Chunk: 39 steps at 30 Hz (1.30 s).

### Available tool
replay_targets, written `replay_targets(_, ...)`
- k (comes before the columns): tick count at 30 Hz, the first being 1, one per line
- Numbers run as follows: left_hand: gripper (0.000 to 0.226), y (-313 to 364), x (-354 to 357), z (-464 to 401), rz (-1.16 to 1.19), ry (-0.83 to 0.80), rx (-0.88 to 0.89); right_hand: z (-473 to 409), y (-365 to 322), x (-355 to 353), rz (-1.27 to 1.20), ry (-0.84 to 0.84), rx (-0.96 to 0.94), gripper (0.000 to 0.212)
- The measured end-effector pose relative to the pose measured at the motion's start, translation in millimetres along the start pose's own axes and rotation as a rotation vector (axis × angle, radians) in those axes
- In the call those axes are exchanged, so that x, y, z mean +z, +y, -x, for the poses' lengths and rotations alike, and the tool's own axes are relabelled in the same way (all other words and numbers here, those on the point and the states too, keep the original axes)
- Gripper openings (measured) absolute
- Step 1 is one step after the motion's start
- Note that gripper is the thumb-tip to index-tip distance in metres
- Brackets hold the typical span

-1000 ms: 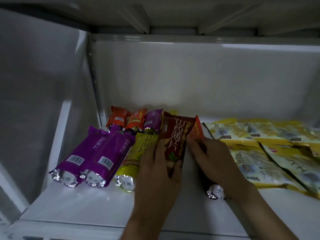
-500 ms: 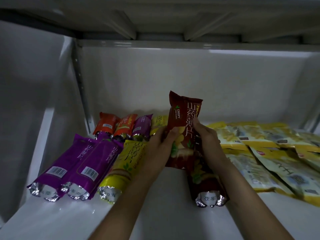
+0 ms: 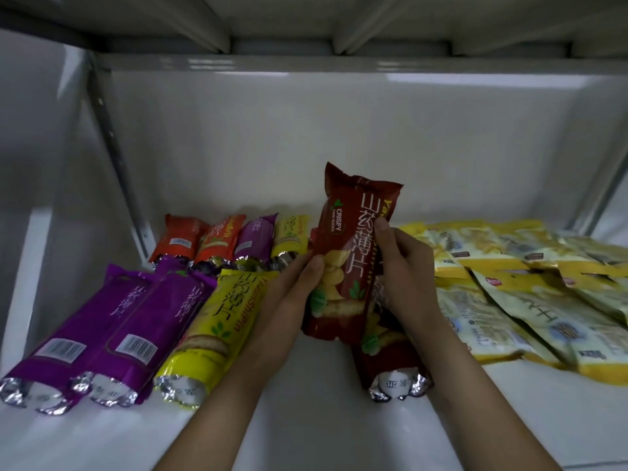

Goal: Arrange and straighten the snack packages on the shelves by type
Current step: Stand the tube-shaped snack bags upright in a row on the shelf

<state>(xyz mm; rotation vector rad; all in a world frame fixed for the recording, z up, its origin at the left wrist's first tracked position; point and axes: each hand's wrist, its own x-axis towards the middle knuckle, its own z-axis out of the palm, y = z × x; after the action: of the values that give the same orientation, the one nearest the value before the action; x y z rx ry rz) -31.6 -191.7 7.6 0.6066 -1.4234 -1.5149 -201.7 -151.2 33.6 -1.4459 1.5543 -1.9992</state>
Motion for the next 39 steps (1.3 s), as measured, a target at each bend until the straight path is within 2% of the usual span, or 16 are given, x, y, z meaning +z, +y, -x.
replay_targets(2,0.036,1.3,1.2,0.2,-0.055,-0.018,0.013,0.8,-0.1,-1.4,-0.042,-0.013,0.010,0.073)
replay_targets(4,0.028,2.5,1.9,1.7,-0.087,0.002,0.025,3.0,-1.5,-2.0,-0.107,-0.053,0.049,0.059)
replay_targets(7,0.030,6.1,1.6,4.5,-0.099,0.054,0.066,9.0,-3.3,-3.3,-0.133,-0.160,0.085,0.037)
replay_targets(10,0.033,6.1,1.2,6.2,-0.093,0.063,0.079,10.0,-2.2,-4.2,-0.100,-0.199,0.071,0.027)
replay_targets(15,0.043,5.8,3.9,10.1,-0.006,0.005,0.057,7.5,2.0,-1.7,-0.093,-0.148,0.050,0.034)
replay_targets(20,0.036,5.4,6.5,10.5,-0.075,0.056,0.055,10.0,0.5,-1.3,-0.122,-0.168,0.058,0.030)
replay_targets(25,0.039,10.2,5.2,10.3,-0.070,0.122,0.088,10.6,1.8,0.0,-0.041,-0.255,0.048,0.042)
replay_targets(30,0.042,8.7,3.1,8.4,0.014,0.088,0.060,8.3,9.6,-0.5,0.065,-0.191,-0.036,0.062)
replay_targets(35,0.037,9.1,-0.9,6.5,0.082,0.150,0.050,14.0,5.4,-3.0,0.030,-0.232,-0.020,0.040)
replay_targets(39,0.029,8.9,-2.0,8.3,0.091,0.173,0.088,14.1,7.5,-2.1,0.095,-0.323,-0.016,0.059)
